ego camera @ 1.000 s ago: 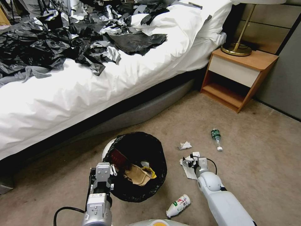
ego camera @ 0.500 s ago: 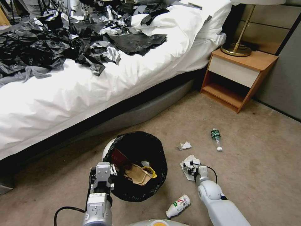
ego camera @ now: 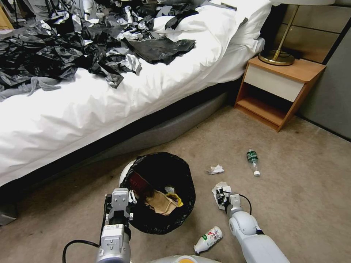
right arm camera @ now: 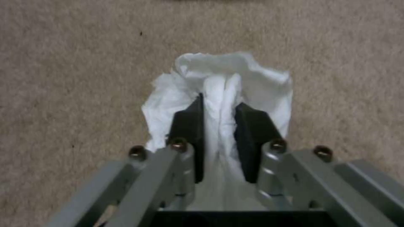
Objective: Pick up the trash bin, then pick up the garbage from the floor and place it into the trash bin.
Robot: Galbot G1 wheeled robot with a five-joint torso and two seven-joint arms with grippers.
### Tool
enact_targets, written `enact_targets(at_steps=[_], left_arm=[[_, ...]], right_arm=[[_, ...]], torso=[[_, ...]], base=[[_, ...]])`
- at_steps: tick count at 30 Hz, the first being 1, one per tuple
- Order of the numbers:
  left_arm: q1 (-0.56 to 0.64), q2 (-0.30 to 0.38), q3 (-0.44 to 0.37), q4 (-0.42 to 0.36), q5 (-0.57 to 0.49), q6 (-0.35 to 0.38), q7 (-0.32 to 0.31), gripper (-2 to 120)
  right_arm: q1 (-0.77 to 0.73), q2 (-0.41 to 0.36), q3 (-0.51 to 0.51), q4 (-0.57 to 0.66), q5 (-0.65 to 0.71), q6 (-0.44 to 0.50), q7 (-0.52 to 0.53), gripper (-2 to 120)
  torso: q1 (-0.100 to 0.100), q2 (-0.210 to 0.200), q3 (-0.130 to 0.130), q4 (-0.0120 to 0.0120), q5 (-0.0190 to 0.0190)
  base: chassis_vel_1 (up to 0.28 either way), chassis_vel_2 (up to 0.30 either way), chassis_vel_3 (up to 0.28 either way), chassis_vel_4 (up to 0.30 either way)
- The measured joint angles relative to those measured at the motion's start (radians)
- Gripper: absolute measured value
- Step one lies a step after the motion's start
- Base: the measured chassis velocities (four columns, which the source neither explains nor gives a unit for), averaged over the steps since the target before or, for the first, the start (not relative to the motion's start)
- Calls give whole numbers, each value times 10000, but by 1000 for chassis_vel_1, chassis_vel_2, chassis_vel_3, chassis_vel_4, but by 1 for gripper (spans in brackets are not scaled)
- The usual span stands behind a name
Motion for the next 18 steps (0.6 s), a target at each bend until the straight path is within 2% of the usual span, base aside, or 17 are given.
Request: enact_targets(at_steps=[1,4,13,15,16,18], left_arm=[[0,0,0,0,0,0,0,0],[-5,-10,31,26,34,-6,12,0],[4,-16,43,31,66,-13,23,0],[9,-20,49,31,72,-16,24,0],[9,-20,49,31,72,-16,24,0],[8,-29,70,49,75,-16,29,0]], right_arm=[[0,0,0,0,0,0,0,14],[-43,-29,27,92,-94,87,3,0],[-175,-75,36,540,-187,316,53,0],[-400,-147,34,1471,-310,453,195,0],[-400,-147,34,1471,-310,453,195,0],[-705,-249,4,2650,-371,595,320,0]], torso=[[0,0,0,0,0],[0,0,0,1,0],[0,-1,0,2,1],[0,0,0,3,1],[0,0,0,3,1],[0,0,0,2,2]], base=[[0,0,0,0],[0,0,0,0],[0,0,0,0],[0,0,0,0],[0,0,0,0],[0,0,0,0]])
